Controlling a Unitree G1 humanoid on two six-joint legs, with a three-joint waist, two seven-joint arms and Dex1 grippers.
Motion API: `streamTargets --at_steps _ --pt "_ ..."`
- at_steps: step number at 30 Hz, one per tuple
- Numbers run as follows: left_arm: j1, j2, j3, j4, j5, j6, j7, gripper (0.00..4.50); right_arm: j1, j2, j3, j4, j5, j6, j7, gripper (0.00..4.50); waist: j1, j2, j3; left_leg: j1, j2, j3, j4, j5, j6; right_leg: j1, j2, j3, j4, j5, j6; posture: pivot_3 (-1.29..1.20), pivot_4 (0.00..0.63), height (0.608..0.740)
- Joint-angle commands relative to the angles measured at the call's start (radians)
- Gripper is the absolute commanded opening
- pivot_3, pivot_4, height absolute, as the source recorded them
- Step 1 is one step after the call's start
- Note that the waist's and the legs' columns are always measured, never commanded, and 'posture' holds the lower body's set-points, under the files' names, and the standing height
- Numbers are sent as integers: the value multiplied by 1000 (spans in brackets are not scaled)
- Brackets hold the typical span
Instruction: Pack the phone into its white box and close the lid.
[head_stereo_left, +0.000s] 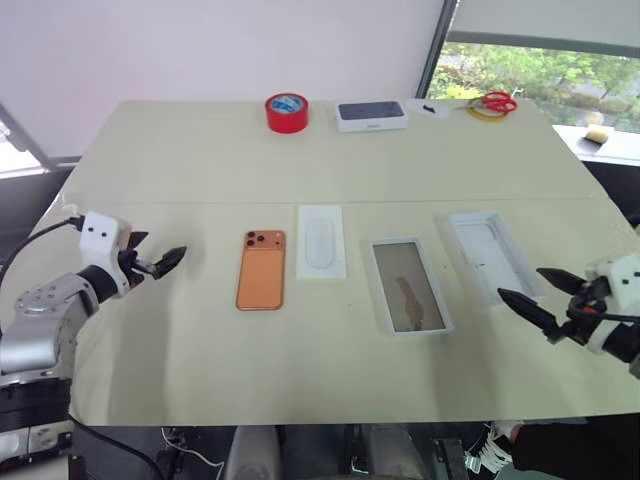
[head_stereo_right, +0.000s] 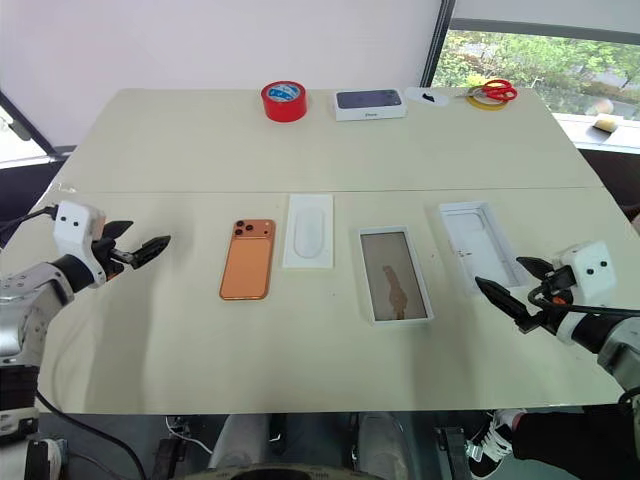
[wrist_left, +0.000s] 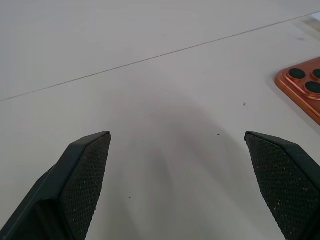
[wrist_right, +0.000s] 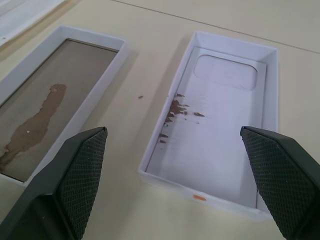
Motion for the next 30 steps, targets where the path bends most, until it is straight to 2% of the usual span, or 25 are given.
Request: streamTargets --at_steps 1,9,16,19,23,30 --pt "-21 2 3 -19 -1 -22 4 4500 -19 -4 -4 -25 10 -8 -6 4457 0 0 0 0 0 0 0 0 0 0 0 0 0 0 0 0 150 730" --pt "-97 -31 -51 -31 -7 -4 4 4500 -45 4 20 -38 7 -21 -26 4457 1 0 0 0 0 1 0 0 0 0 0 0 0 0 1 0 150 730" --pt "-133 -175 -176 -209 -62 139 50 4500 -145 -19 89 -72 6 -9 -43 4457 0 0 0 0 0 1 1 0 0 1 0 1 0 1 2 0 150 730" --pt "-130 -234 -211 -294 -115 278 97 4500 -199 -14 162 -137 7 26 -77 4457 -3 0 0 0 0 1 1 0 0 1 1 2 0 1 2 0 150 730" --pt "-174 -374 -172 -375 -184 508 296 4500 -245 -18 239 -188 15 52 -78 4457 1 -1 0 0 0 1 2 0 0 1 1 3 1 2 3 0 150 730" --pt "-286 -565 -123 -427 -220 803 537 4500 -264 -23 278 -226 16 77 -90 4457 2 -2 1 0 -3 -1 3 0 0 3 -1 3 0 3 5 0 150 730"
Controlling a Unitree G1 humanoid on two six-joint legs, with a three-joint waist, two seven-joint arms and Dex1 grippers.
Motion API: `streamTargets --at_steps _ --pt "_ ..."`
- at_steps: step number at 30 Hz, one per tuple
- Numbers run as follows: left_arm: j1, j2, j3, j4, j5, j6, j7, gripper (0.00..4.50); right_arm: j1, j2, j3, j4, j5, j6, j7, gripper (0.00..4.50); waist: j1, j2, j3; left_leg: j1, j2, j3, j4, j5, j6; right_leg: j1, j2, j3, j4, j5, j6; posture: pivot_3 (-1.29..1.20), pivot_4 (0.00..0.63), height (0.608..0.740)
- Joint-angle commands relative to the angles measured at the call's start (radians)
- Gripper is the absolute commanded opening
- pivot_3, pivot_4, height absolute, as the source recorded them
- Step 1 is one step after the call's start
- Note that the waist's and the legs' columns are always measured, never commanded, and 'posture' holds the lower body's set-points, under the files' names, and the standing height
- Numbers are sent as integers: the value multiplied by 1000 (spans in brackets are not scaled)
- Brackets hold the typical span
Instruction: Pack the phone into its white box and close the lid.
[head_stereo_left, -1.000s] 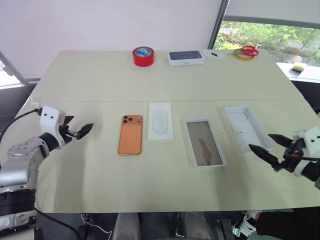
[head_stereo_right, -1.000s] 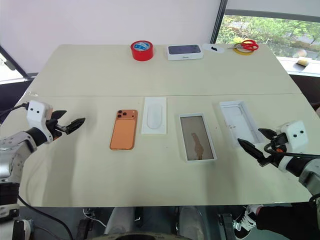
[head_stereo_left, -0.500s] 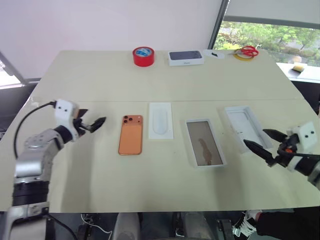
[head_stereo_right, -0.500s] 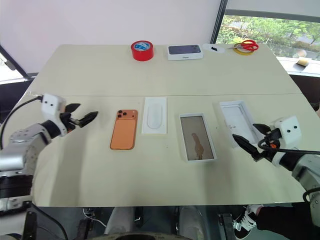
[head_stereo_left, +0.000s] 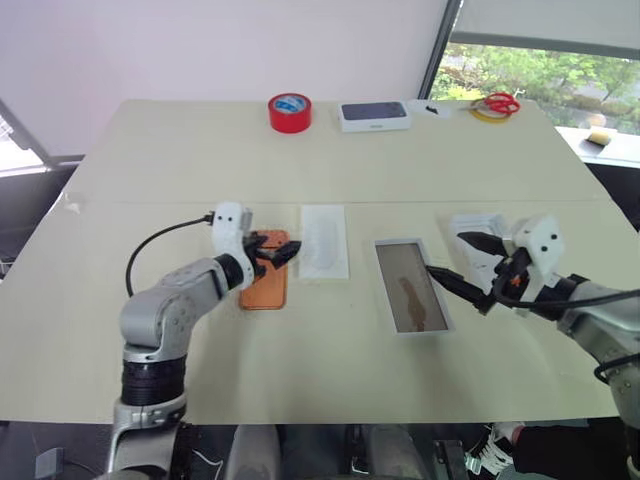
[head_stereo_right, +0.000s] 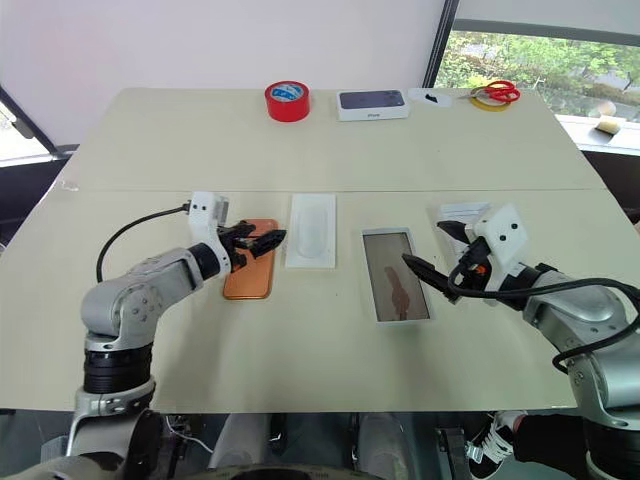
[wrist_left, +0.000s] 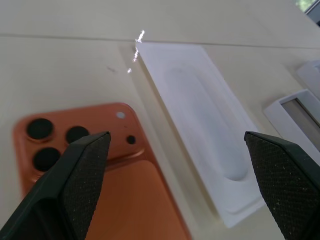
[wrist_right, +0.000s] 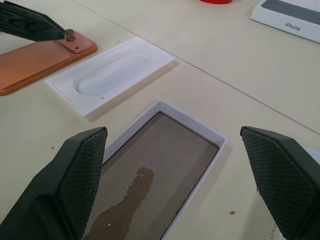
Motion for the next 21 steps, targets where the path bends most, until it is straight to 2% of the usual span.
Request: streamTargets --at_steps 1,8,21 --pt "-71 -65 62 -30 -25 135 103 4500 -13 -24 16 -73 7 18 -6 4457 -1 0 0 0 0 0 0 0 0 0 0 0 0 0 0 0 150 730" --pt "-161 -186 121 34 9 276 217 4500 -36 -31 91 -126 6 45 -16 4457 -1 0 0 0 -1 -1 0 0 0 0 0 0 0 0 0 0 150 730" --pt "-259 -297 174 220 43 253 263 4500 -20 -26 105 -167 20 61 -38 4457 0 -1 0 0 -6 -3 0 0 0 2 -5 -3 -1 0 2 0 150 730"
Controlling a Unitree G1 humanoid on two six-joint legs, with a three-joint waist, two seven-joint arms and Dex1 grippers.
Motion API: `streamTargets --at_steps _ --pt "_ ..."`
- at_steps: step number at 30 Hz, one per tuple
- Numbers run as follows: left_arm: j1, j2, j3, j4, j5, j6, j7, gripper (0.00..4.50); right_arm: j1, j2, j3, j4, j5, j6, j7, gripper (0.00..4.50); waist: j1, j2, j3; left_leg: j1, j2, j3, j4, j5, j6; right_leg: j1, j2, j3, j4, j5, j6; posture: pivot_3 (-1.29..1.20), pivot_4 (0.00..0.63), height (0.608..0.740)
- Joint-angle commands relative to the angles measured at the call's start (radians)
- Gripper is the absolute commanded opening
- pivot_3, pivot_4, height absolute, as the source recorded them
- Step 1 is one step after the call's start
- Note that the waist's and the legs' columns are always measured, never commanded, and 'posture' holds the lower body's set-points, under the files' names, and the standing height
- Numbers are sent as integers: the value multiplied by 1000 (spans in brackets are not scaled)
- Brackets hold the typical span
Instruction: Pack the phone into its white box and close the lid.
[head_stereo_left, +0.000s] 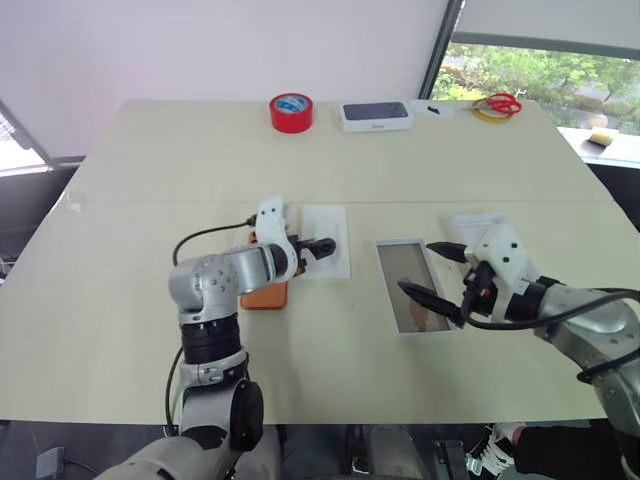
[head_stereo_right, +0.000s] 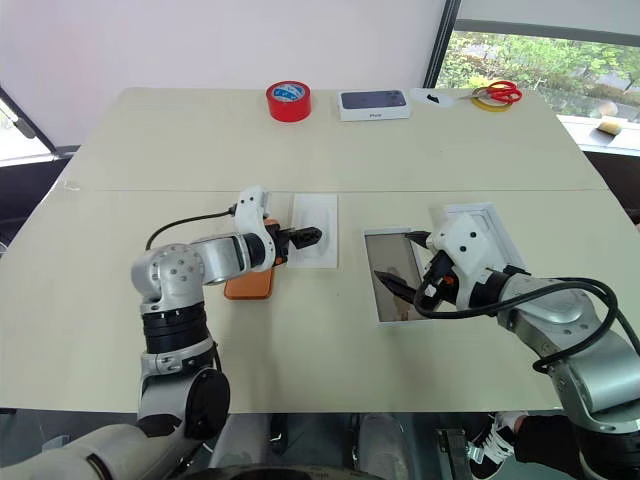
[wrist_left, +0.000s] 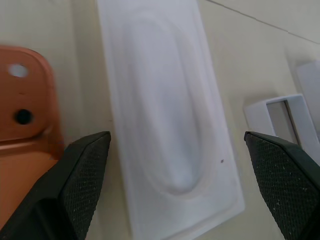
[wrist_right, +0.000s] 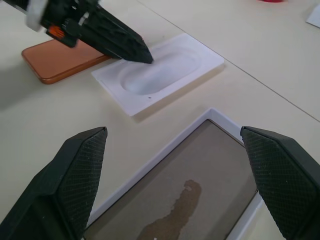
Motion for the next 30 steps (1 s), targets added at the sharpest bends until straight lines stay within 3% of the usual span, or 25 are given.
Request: streamTargets --at_steps 1,4,11,22,26,30 --pt "-34 -17 28 41 6 -28 8 4500 0 1 -16 -50 15 3 -8 4457 0 0 0 0 0 0 0 0 0 0 0 0 0 0 0 0 150 730" --pt "-43 -21 45 64 13 -45 21 3665 12 -16 -13 -65 22 13 8 4500 0 0 0 0 0 0 0 0 0 0 0 0 0 0 0 0 150 730" --pt "-41 -19 64 66 15 -48 30 161 86 -128 9 -79 -5 10 121 4500 0 -1 0 0 0 -1 0 0 0 0 0 0 0 0 0 0 150 730" --pt "-43 -49 201 45 -68 -7 18 52 83 -274 248 29 -227 -158 281 4500 -2 -5 3 0 0 -2 0 0 0 1 0 -1 -1 0 0 0 150 730" --pt "-45 -34 245 19 -117 27 -3 0 27 -288 342 125 -324 -233 338 3183 -1 -6 3 0 0 -2 0 0 0 1 -1 -1 -1 0 0 0 150 730" --pt "-51 -24 279 6 -136 40 1 0 -2 -275 368 163 -358 -273 370 1012 -1 -6 3 0 0 -2 0 0 0 2 -1 -1 -1 0 0 0 150 730"
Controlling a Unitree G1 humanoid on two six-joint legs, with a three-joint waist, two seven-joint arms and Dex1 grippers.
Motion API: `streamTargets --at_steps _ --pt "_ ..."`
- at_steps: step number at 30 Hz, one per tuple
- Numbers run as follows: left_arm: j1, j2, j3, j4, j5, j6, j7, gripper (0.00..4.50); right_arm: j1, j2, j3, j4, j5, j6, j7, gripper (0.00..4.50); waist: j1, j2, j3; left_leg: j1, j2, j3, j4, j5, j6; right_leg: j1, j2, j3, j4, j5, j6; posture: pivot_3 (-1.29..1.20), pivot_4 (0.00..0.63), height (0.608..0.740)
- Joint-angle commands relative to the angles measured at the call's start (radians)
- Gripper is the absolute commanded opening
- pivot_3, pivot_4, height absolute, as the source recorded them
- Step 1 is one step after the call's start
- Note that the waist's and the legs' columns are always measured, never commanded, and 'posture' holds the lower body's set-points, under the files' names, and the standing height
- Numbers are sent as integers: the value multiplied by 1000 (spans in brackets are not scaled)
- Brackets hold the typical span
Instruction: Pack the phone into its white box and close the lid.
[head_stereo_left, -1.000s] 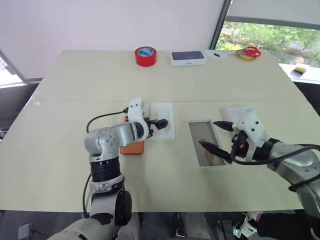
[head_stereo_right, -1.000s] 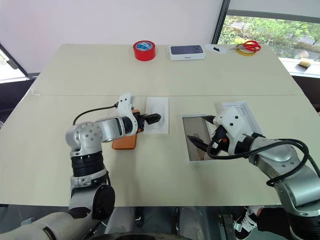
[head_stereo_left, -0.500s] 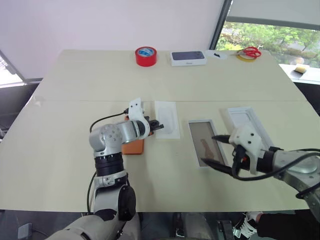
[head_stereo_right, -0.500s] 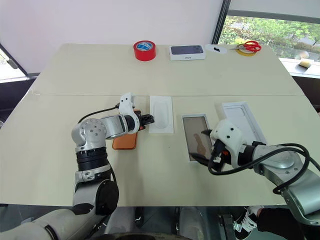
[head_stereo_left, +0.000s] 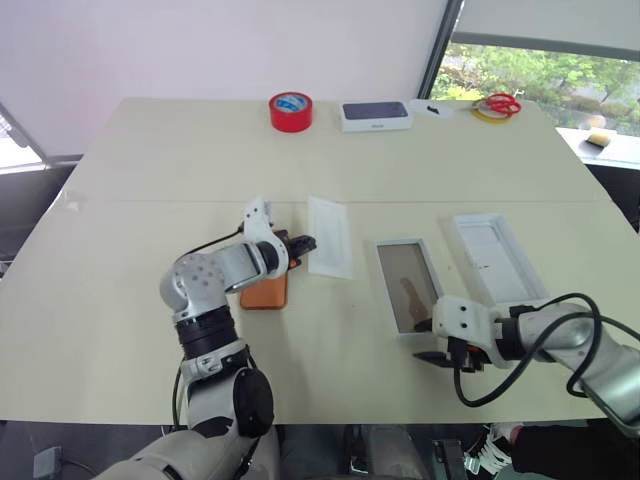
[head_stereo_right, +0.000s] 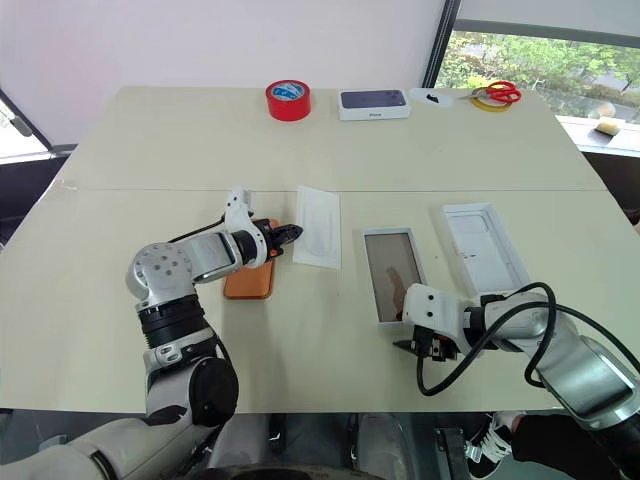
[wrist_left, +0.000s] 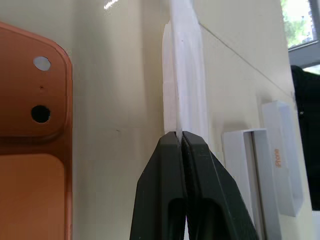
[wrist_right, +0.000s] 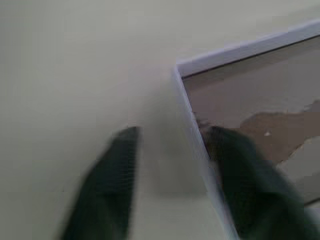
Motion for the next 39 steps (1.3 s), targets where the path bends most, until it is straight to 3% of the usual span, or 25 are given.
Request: streamTargets --at_steps 1,2,3,12,18,21,26,33,39 --pt "-26 9 28 -39 -36 10 -4 0 -22 7 21 16 -30 -38 32 530 0 0 0 0 0 0 0 0 0 0 0 0 0 0 0 0 150 730" --pt "-30 12 41 -40 -41 9 -2 0 -32 13 26 21 -38 -47 37 69 0 0 0 0 0 0 0 0 0 0 0 0 0 0 0 0 150 730" --pt "-36 16 57 -39 -48 9 -1 0 -45 20 31 24 -43 -52 41 24 0 -1 1 0 0 0 0 0 0 0 0 0 0 0 0 0 150 730" --pt "-139 102 223 -10 -102 27 14 0 -282 181 189 62 -132 -58 73 24 -3 -4 3 0 0 -1 0 0 -1 0 0 0 0 0 0 0 150 730" --pt "-166 104 237 -6 -123 40 17 0 -443 305 284 221 -223 -50 62 24 3 -5 3 0 0 -1 0 2 -3 1 -1 -1 0 1 1 0 150 730" --pt "-159 69 224 -26 -129 57 25 0 -480 359 260 257 -205 -16 50 915 1 -5 3 -1 -1 0 1 3 -5 1 -2 -1 -1 1 2 0 150 730" --pt "-135 3 190 -80 -134 82 33 0 -434 367 96 192 -118 37 6 3459 0 -5 3 -1 -1 0 1 3 -5 1 -2 -1 0 2 2 0 150 730" --pt "-76 -78 94 -146 -113 126 46 0 -242 265 -193 65 6 107 -11 3459 0 -5 3 0 -1 0 0 1 -1 1 -2 -1 -1 2 2 0 150 730" --pt "-31 -104 9 -161 -108 136 40 0 -183 231 -276 68 20 109 -48 3459 -2 -5 3 0 -1 0 0 1 -1 1 -1 0 -1 2 2 0 150 730"
